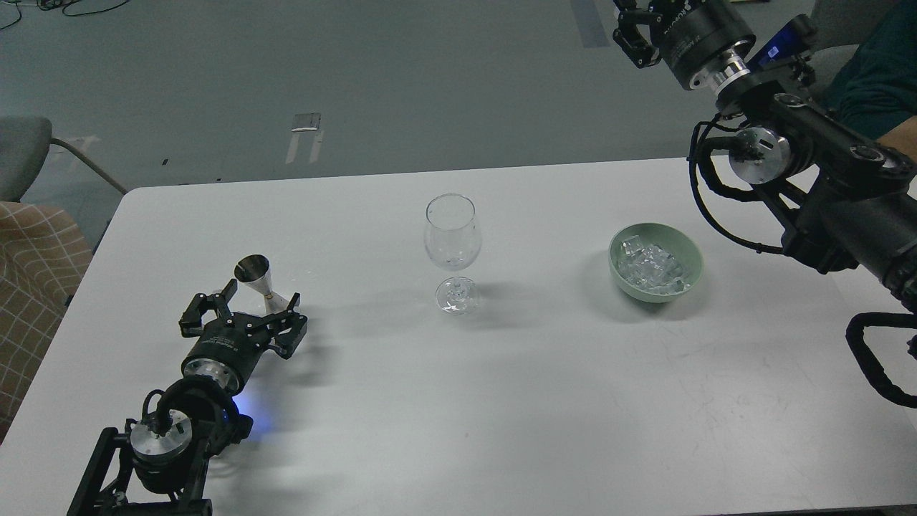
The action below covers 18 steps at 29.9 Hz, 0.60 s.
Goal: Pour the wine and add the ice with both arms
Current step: 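Close the left gripper on the jigger and lift it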
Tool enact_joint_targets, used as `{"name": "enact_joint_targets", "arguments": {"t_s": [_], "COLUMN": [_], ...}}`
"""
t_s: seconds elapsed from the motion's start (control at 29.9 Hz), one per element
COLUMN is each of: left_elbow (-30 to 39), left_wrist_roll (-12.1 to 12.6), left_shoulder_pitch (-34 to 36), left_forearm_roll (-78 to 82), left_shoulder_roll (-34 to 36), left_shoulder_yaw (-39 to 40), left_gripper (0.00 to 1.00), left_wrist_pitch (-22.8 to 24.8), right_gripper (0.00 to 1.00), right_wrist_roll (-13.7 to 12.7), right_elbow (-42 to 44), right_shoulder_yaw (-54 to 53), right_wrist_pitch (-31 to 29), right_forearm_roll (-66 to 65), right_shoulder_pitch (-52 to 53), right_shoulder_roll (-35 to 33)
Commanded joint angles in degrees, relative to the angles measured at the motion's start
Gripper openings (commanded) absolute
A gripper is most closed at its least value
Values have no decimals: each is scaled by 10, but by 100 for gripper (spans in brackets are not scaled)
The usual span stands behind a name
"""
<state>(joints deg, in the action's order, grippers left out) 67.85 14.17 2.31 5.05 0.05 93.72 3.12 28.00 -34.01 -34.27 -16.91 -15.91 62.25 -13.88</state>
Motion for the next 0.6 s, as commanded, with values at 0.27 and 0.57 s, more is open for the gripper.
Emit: {"name": "enact_joint_targets", "arguments": {"t_s": [0.27,0.57], "left_elbow": [-52,-57], "left_wrist_roll": [-1,-10], "left_shoulder_pitch": [41,45], "left_forearm_roll": [5,6], "left_shoulder_roll": [1,7], "left_shoulder_yaw": [-1,-1], "left_gripper": [64,47], "left_wrist_pitch": [1,3], "right_gripper": [100,100], "right_wrist_roll": [0,0], "right_elbow": [0,-1], "right_shoulder_yaw": [0,0], "right_wrist_pitch": [0,-1], "right_forearm_roll": [0,0], "right_shoulder_pitch": [0,-1], "right_shoulder_roll": [-5,-7]}}
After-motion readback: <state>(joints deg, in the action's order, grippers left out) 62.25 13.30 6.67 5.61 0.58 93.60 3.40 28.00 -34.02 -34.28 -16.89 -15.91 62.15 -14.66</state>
